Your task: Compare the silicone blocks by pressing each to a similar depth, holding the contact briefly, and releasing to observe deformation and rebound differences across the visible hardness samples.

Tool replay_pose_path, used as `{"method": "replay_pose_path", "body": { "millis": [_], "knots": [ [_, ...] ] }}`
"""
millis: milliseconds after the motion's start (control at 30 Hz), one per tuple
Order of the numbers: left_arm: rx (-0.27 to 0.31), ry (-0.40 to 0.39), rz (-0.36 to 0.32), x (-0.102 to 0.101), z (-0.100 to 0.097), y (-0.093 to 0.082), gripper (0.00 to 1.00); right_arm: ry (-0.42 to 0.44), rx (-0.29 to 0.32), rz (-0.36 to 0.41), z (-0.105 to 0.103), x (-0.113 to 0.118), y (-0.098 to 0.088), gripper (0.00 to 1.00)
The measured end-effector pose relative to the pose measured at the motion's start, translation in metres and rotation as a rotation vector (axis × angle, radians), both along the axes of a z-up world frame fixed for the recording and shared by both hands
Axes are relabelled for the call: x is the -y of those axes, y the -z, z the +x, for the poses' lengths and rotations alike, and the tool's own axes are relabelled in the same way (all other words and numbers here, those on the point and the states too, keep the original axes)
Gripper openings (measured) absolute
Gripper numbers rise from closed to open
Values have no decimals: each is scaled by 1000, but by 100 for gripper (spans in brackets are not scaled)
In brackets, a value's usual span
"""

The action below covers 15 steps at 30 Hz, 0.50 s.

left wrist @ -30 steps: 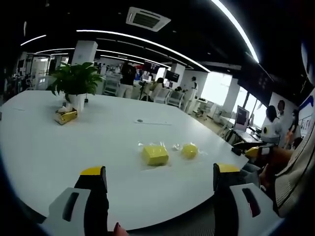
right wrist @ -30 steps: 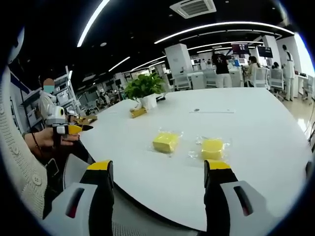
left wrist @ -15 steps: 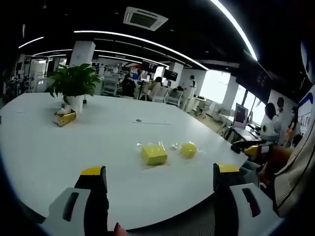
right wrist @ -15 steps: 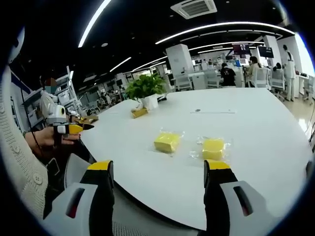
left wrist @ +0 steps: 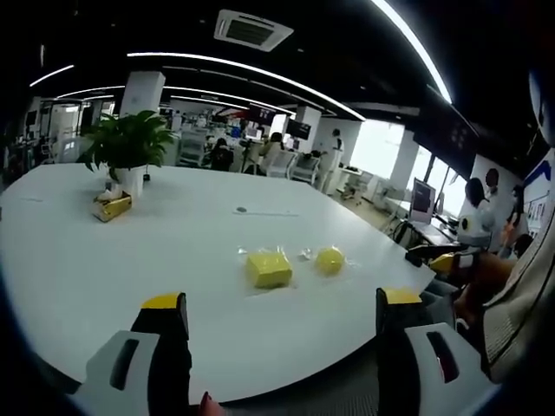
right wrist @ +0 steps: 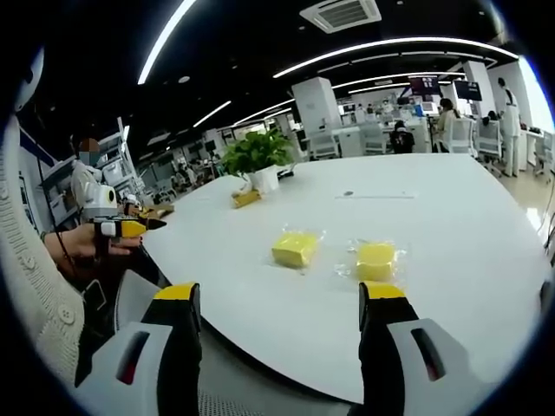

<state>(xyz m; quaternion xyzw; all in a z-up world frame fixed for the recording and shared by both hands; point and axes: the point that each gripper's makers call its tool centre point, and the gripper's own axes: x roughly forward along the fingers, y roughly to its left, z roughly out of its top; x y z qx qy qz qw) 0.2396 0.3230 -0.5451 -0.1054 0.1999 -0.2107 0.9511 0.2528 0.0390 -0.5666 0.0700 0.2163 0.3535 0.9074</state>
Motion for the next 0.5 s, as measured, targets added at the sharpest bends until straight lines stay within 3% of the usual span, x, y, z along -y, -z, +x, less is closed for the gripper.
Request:
{"method": "replay_pose_path", "body": {
  "millis": [500],
  "knots": [
    [-11, 10, -3, 6, 2, 3, 89, 1, -3, 2, 1, 1, 0, 69]
  ]
}}
